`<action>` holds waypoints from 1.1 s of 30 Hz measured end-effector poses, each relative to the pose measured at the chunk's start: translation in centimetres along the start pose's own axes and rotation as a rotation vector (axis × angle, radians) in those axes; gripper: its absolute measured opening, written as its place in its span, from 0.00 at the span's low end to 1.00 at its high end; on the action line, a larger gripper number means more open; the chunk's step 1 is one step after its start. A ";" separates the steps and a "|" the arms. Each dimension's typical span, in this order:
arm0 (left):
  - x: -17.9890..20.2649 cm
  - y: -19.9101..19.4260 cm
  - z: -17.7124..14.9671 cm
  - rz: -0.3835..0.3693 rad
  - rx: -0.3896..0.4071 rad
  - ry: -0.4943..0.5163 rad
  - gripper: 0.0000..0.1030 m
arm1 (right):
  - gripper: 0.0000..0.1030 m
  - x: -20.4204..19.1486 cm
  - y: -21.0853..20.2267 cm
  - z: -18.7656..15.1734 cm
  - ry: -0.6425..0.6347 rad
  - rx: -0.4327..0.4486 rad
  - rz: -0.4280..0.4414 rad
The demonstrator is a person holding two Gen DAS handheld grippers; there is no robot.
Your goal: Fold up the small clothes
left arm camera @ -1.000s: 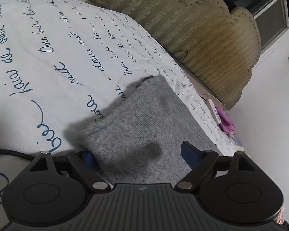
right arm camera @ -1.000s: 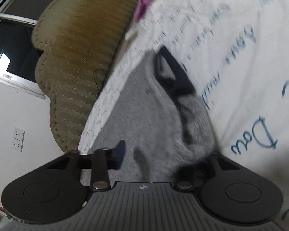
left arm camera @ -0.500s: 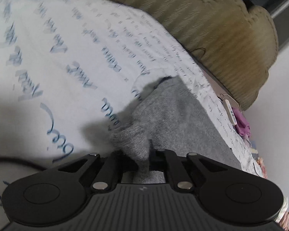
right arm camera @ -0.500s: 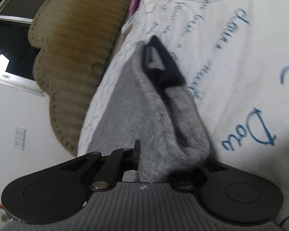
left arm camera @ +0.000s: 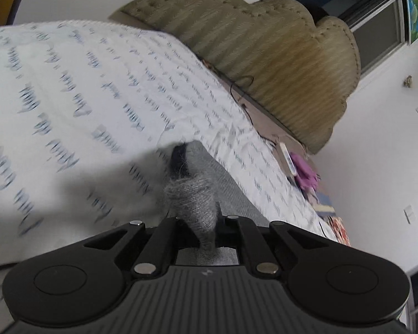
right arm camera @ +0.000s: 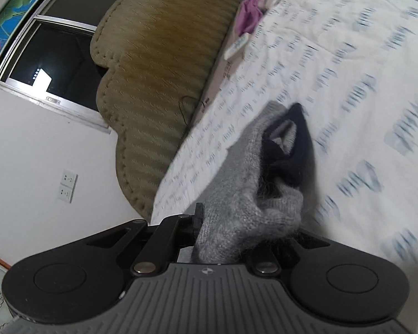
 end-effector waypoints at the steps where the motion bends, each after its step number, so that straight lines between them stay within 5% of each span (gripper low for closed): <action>1: -0.6 -0.8 -0.6 -0.005 -0.020 -0.001 0.04 | 0.08 0.4 -1.0 -0.6 0.014 -0.008 -0.001; 8: -5.9 -4.1 -5.5 0.065 -0.150 0.015 0.05 | 0.08 4.1 -8.0 -6.8 0.096 -0.062 -0.066; 13: -8.5 -2.2 -6.8 0.108 -0.178 0.035 0.05 | 0.05 6.7 -8.2 -9.3 0.091 -0.054 -0.120; 17: -7.6 -2.9 -6.5 0.094 -0.163 0.091 0.12 | 0.24 5.7 -8.2 -9.2 0.042 -0.046 -0.142; 20: -7.3 -5.4 -4.9 0.090 -0.101 0.134 0.27 | 0.51 4.0 -9.9 -8.4 -0.071 -0.033 -0.186; 22: -7.4 -7.5 -3.4 0.102 -0.007 0.164 0.56 | 0.63 3.4 -11.8 -7.1 -0.132 0.013 -0.224; 24: -7.4 -9.1 -1.5 0.126 0.098 0.174 0.72 | 0.63 3.3 -13.4 -5.2 -0.183 0.073 -0.271; 28: -5.9 -8.0 1.4 0.140 0.198 0.241 0.72 | 0.62 3.0 -13.1 -0.4 -0.220 0.126 -0.273; 33: -0.3 -2.2 0.9 0.178 0.231 0.487 0.72 | 0.62 1.9 -6.2 3.4 -0.292 0.034 -0.239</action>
Point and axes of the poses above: each gripper's, at about its wrist camera, not at the fingertips, and y roughly the way its jaws point, x to its right, z to its top, the point moved 4 cm from there along y, roughly the way its jaws point, and after that the axes turned 6 degrees about z, right-handed, at the moved point
